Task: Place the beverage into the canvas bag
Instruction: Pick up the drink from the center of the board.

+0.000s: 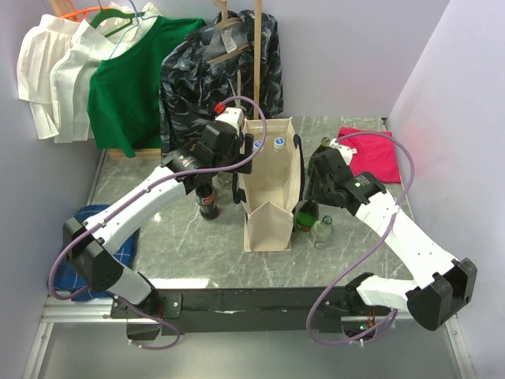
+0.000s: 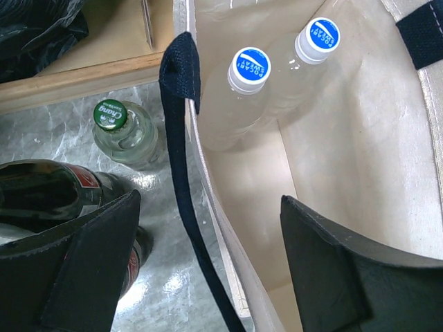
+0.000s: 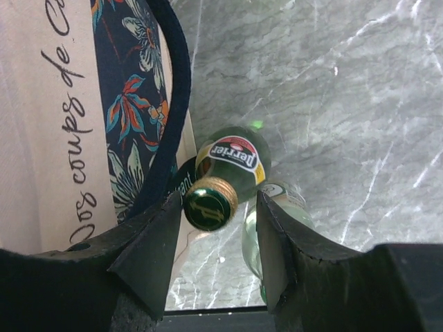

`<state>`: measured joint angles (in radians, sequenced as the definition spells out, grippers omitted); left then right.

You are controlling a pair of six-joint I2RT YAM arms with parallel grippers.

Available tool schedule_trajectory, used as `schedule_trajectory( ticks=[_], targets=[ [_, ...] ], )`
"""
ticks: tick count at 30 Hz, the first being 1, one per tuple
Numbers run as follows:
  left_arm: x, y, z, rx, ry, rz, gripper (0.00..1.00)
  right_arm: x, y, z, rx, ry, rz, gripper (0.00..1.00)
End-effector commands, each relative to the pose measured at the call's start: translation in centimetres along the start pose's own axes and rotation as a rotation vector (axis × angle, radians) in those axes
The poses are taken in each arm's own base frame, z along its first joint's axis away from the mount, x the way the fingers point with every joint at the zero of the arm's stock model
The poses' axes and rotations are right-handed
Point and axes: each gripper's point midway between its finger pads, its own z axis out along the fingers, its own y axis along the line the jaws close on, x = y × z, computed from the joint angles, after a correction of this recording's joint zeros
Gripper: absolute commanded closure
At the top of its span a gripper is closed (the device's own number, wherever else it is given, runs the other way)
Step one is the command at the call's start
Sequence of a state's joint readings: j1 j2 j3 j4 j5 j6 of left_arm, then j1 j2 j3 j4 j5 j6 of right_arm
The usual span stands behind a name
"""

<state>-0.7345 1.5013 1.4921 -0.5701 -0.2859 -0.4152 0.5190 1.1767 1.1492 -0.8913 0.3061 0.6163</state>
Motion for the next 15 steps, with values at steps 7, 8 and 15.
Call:
schedule_trajectory(
  ticks=[7, 8, 15],
  targets=[
    [-0.6, 0.1, -0.9, -0.002, -0.026, -0.034, 0.13, -0.1, 0.3, 1.3, 0.006, -0.003, -0.005, 0.54],
    [-0.6, 0.1, -0.9, -0.002, -0.026, -0.034, 0.13, 0.0, 0.2, 1.4, 0.011, 0.001, -0.005, 0.55],
    [-0.4, 0.1, -0.8, -0.002, -0.02, -0.04, 0.14, 0.7, 0.0, 1.9, 0.022, 0.022, -0.014, 0.63]
  ],
)
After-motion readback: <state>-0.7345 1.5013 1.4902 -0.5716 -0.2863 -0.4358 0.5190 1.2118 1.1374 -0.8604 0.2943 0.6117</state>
